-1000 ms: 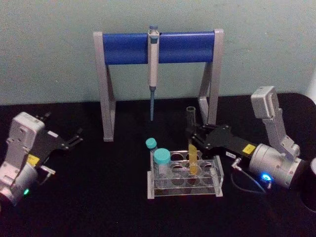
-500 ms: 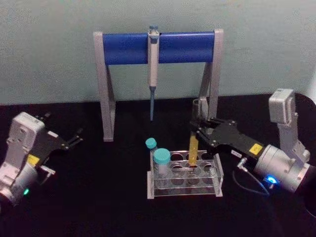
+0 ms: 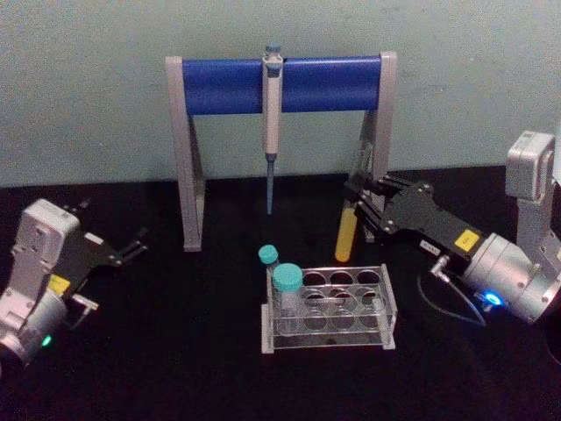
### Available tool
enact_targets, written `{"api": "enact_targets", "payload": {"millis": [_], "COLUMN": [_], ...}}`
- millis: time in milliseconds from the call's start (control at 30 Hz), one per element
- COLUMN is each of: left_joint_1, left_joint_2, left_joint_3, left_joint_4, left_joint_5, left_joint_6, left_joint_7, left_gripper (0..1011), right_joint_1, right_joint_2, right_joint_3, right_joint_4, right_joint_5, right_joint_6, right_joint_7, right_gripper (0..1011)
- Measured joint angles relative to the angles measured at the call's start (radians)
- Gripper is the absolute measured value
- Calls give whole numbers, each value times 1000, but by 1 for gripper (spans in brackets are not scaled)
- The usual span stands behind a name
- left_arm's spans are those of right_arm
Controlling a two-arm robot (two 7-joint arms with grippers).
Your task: Pick up the test tube from the test tube rack, shake it, then place it back into the test tube rack.
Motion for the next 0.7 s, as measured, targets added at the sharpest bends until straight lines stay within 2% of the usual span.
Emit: {"api": "enact_targets", "payload": {"millis": [467,700], "left_joint_1": [0,0], "left_joint_2": [0,0], "left_joint_3": [0,0], "left_joint_4": [0,0], "left_joint_5": [0,0], "left_joint_6": [0,0], "left_joint_7": [0,0], "left_gripper": [1010,1009], "right_joint_1": [62,74], "right_joint_2": [-28,-29], "right_joint_3": [-18,-20], "right_joint_4": [51,67], "right_joint_5": [2,4], "right_joint_6": [2,10], "right_joint_7": [24,25], "right_gripper": [229,229]}}
